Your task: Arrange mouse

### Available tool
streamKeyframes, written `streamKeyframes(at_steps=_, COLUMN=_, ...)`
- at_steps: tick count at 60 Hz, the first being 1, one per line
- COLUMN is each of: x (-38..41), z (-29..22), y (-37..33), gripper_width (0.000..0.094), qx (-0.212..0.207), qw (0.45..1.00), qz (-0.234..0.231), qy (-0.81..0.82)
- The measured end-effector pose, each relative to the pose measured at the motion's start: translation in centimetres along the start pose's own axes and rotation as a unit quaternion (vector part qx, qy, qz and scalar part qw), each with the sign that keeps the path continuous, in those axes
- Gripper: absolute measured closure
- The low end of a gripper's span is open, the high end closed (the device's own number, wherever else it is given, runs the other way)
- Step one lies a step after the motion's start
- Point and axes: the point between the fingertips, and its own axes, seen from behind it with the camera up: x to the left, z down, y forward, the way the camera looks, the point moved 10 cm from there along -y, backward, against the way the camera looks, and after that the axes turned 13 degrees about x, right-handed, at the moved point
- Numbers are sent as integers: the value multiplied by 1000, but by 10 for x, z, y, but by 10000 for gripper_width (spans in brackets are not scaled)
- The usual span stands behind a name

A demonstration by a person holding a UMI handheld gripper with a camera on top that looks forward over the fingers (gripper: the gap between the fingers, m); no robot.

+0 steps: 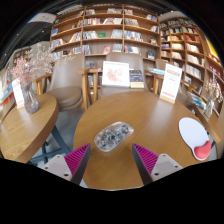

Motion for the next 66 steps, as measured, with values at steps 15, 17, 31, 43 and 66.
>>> streamKeyframes(at_steps=15, x=9, z=-30, y=29, gripper_width=79, qx=13, qw=1000, qz=-8, qy=4)
streamKeyframes(at_steps=17, x=9, z=-35, y=32, gripper_width=80, qx=16, qw=1000, qz=-10, qy=7)
streamKeyframes(at_steps=31, x=14, z=-62, y=55, gripper_width=84, qx=25, qw=1000, qz=-15, qy=5)
streamKeyframes(at_steps=43, x=13, z=-65, y=58, gripper_width=138, qx=24, qw=1000, qz=-17, qy=-2)
streamKeyframes(at_steps=66, x=7, z=-70, y=43, gripper_width=536, qx=21, qw=1000, qz=-20, qy=-10)
